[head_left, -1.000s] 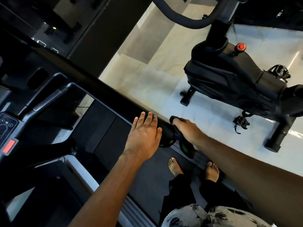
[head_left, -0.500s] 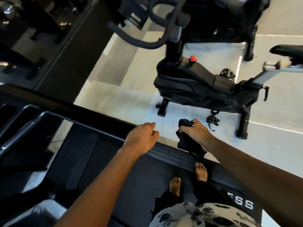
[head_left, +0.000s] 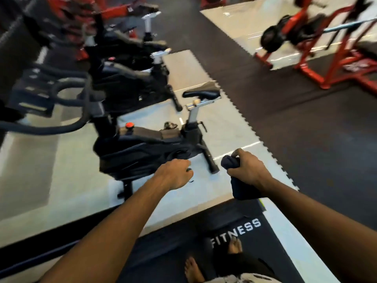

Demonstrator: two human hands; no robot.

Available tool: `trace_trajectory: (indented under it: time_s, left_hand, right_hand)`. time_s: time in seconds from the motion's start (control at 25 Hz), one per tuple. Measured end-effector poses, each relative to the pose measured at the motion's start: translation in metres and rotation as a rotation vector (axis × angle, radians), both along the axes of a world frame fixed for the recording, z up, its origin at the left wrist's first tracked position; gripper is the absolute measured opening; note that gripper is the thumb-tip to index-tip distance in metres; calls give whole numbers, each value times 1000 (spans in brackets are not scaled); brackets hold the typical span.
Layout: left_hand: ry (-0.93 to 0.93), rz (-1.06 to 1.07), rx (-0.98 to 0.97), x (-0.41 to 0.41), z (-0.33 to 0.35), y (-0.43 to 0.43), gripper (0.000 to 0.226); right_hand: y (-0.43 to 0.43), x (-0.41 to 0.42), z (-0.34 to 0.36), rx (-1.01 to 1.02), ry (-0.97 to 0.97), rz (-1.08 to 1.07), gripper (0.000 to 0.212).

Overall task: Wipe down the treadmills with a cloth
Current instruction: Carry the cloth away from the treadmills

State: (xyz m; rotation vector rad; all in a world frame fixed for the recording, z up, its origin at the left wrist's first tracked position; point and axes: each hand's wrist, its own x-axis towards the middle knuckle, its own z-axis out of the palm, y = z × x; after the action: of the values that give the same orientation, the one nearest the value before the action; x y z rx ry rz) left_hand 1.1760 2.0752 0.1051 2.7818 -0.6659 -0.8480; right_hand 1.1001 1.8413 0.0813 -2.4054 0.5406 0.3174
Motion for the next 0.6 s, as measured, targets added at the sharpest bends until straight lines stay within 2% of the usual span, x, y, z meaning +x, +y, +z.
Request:
trace_trajectory:
  time_s: [0.16,0.32,0.6]
  left_hand:
    - [-30,-259,-67,-14,15,-96,36]
    - [-72,-490,-60,-47,25,-205,44]
    - [-93,-729,-100,-133,31,-394,49]
  right_hand:
    - [-82,-70,26,-72,-40,-191,41]
    - [-167,-153,40,-114,-100,-397,37]
    - [-305,-285,44,-196,-78,-616,32]
